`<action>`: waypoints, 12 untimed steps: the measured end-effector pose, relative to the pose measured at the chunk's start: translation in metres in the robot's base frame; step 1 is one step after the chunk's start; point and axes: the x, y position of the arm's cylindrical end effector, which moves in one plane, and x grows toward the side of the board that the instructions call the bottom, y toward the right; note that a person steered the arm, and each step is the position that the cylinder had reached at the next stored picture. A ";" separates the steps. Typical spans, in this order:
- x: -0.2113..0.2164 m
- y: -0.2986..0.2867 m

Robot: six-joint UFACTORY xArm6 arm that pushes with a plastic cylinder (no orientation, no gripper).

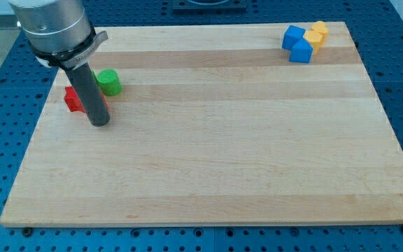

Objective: Push the red blocks towards the center of the board

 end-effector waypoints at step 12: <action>-0.043 0.051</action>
